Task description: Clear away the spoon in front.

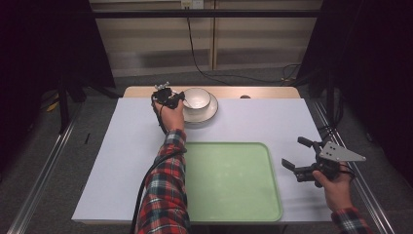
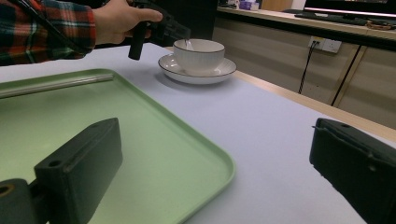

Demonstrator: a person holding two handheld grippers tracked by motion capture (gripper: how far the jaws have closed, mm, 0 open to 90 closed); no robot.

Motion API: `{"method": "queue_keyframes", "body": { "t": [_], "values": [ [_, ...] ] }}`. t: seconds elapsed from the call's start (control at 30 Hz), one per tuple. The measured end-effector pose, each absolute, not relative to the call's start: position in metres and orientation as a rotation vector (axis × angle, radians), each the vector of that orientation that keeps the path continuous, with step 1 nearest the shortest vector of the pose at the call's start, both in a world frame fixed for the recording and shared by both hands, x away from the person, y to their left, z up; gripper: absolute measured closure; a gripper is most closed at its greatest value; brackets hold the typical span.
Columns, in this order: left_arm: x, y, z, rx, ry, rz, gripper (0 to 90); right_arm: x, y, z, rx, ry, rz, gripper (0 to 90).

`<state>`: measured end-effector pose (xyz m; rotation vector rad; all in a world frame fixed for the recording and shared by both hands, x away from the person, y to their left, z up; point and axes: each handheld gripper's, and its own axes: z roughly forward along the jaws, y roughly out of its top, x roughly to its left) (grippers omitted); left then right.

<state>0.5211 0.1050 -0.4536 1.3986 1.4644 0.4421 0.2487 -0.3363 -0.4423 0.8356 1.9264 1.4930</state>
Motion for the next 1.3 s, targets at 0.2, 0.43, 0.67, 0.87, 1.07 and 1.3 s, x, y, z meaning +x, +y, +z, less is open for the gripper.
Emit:
{"method": "queue_keyframes", "body": {
  "t": [0.2, 0.43, 0.67, 0.87, 1.07, 1.3],
  "values": [
    [0.522, 0.102, -0.449, 1.397, 1.442, 0.463, 79.1, 0.249, -0.337, -0.442, 0.834, 1.925, 1.494, 1.7],
    [0.523, 0.092, -0.446, 1.399, 1.393, 0.466, 82.6, 0.248, -0.338, -0.441, 0.820, 1.949, 1.500, 1.7],
    [0.526, 0.083, -0.447, 1.371, 1.387, 0.467, 83.6, 0.248, -0.338, -0.441, 0.812, 1.943, 1.504, 1.7],
    [0.528, 0.079, -0.449, 1.347, 1.375, 0.461, 84.6, 0.248, -0.337, -0.441, 0.823, 1.926, 1.493, 1.7],
    [0.528, 0.076, -0.447, 1.349, 1.369, 0.450, 85.6, 0.249, -0.337, -0.442, 0.825, 1.923, 1.495, 1.7],
    [0.526, 0.075, -0.445, 1.332, 1.366, 0.447, 85.8, 0.248, -0.338, -0.442, 0.830, 1.924, 1.496, 1.7]
  ]
}}
